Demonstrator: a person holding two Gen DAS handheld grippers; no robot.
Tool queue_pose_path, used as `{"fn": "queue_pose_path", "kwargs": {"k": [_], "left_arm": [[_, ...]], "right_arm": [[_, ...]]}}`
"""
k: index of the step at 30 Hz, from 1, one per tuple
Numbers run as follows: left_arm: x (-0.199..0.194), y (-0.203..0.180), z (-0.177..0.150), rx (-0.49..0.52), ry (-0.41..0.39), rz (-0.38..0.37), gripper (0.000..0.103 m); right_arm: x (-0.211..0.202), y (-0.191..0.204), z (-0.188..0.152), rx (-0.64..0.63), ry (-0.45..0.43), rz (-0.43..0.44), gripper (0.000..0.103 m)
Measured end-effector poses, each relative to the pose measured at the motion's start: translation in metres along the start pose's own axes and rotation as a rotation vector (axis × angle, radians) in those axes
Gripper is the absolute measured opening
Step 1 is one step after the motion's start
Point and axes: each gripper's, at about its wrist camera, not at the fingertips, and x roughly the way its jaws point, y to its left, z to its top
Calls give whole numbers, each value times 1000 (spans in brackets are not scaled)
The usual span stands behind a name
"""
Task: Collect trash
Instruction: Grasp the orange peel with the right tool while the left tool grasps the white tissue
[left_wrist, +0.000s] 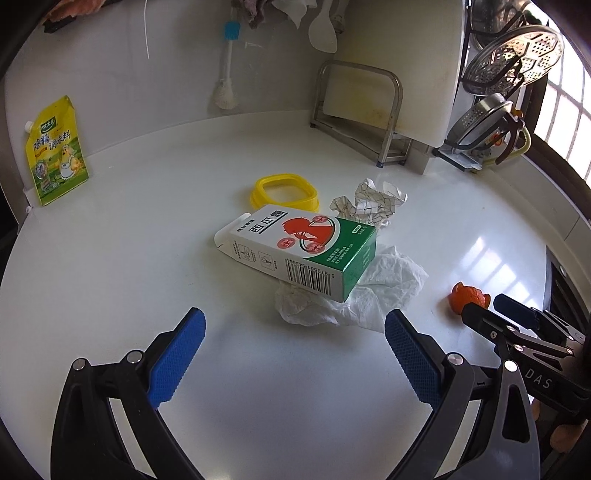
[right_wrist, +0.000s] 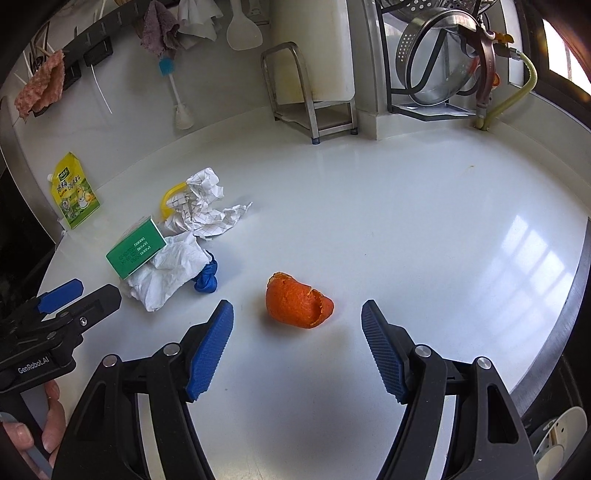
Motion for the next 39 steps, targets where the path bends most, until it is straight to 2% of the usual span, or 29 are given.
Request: {"fn": "queue_pose_path", "kwargs": {"k": [14,16,21,23,28,30,31,33,35,39], "left_arm": [[23,-5,5,1,58,39,96],[25,-4,7,-7,66,35,96],[33,-5,8,-16,99,15,94],[36,-6,8,-17,109,14,81],[37,-12,8,11,106,24,64],[36,-14,8,20,101,26,48],[35,-14,8,22,98,26,43],[34,-13,8,22,94,22,24],[33,-11,7,14,94,9,14],[28,-7,4,8,82,-1,10]], "right_arm": [[8,2,4,-31,22,2,69],[9,4,4,-38,27,4,67],[14,5,4,-45,48,12,54],[15,6,4,-52,54,13,49],[15,8,3,-67,55,9,38],[15,9,3,-72,54,10,33],[15,9,3,-74,50,9,32],[13,10,2,-78,42,7,29],[12,10,2,-81,31,4,27],[10,10,0,-75,25,15,25]]}}
